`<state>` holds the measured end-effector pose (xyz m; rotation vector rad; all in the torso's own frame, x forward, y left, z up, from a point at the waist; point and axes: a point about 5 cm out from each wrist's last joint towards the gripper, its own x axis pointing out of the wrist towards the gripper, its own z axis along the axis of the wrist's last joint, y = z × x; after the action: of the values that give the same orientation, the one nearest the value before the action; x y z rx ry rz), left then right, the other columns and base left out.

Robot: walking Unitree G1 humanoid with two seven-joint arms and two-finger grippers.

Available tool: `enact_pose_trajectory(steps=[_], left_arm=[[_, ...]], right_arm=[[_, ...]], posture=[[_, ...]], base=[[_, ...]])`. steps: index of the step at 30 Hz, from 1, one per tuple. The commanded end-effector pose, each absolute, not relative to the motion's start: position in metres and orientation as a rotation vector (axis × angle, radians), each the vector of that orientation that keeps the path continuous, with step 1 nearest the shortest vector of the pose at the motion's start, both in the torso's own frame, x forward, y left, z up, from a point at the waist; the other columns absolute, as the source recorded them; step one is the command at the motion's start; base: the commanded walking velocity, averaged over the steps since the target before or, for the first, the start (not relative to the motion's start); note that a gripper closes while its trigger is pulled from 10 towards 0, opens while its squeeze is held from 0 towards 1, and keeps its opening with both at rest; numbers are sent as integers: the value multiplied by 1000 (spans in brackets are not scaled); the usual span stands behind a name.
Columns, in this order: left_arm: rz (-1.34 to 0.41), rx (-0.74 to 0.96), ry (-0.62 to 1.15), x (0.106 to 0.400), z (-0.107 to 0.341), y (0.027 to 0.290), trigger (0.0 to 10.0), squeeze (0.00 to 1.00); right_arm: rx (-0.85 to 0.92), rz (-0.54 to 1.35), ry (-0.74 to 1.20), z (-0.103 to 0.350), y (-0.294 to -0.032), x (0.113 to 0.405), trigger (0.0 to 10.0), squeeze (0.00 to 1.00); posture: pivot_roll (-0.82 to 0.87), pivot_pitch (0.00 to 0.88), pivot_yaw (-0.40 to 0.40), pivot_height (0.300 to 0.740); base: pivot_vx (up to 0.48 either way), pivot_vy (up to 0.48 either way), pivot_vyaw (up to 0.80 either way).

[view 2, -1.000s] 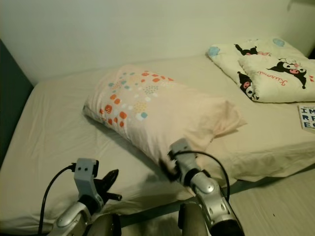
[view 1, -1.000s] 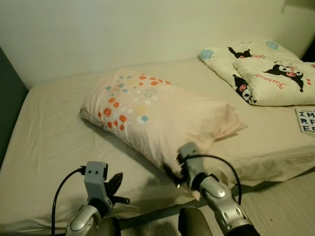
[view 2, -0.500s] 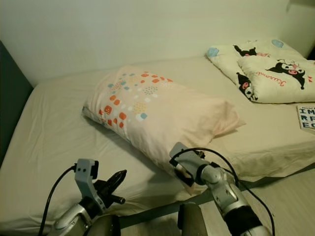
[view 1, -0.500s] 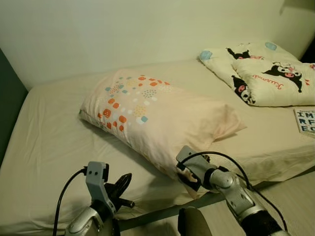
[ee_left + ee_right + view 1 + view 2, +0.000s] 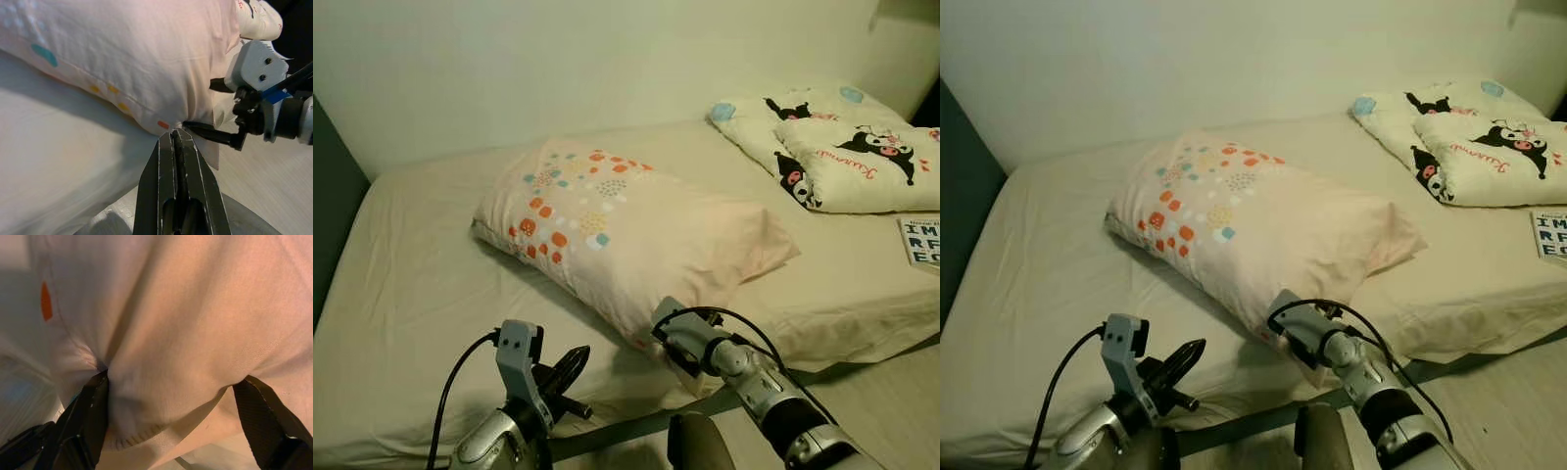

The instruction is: Clean up the room

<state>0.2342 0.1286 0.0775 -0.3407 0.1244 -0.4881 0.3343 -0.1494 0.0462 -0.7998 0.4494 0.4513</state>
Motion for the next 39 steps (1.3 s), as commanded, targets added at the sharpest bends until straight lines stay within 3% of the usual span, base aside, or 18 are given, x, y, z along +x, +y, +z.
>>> enact_pose_trajectory(steps=[1, 2, 17, 21, 24, 26, 29, 33, 34, 38, 39], left_arm=[[-483, -327, 129, 232, 78, 133, 10000, 0], [-479, -327, 128, 232, 79, 133, 10000, 0], [-491, -307, 140, 232, 77, 136, 10000, 0], [-440, -228, 125, 236, 79, 153, 10000, 0], [-178, -111, 116, 250, 77, 193, 10000, 0], [-124, -88, 111, 252, 78, 202, 10000, 0], [11, -54, 45, 260, 92, 233, 10000, 0], [40, -46, 14, 262, 100, 242, 10000, 0], [56, -33, 8, 263, 102, 245, 10000, 0], [55, -34, 7, 264, 102, 244, 10000, 0], [41, -37, 10, 264, 99, 239, 10000, 0]], right_arm=[[-803, 435, 437, 48, -149, 337, 824, 0], [-797, 430, 431, 50, -149, 338, 0, 0], [-770, 411, 427, 48, -154, 342, 0, 0], [-667, 450, 451, 48, -146, 341, 0, 0], [-487, 584, 492, 46, -117, 338, 0, 0], [-456, 614, 497, 46, -111, 337, 0, 0], [-342, 805, 476, 54, -68, 329, 0, 0], [-283, 950, 462, 61, -42, 318, 0, 0], [-246, 1074, 465, 69, -27, 306, 0, 0], [-228, 1180, 480, 76, -19, 294, 0, 0], [-211, 1278, 505, 82, -15, 280, 0, 0]], posture=[[-10, 149, -41, 606], [-9, 148, -41, 606], [-16, 140, -34, 606], [-20, 138, -33, 606], [-25, 137, -34, 606], [-25, 137, -34, 606], [-24, 136, -41, 606], [-24, 136, -41, 606], [-26, 135, -44, 606], [-29, 136, -43, 606], [-30, 135, -45, 606]], base=[[0, 0, 0], [0, 0, 0], [0, 0, 0], [0, 0, 0], [0, 0, 0], [0, 0, 0], [0, 0, 0], [0, 0, 0], [0, 0, 0], [0, 0, 0], [0, 0, 0]])
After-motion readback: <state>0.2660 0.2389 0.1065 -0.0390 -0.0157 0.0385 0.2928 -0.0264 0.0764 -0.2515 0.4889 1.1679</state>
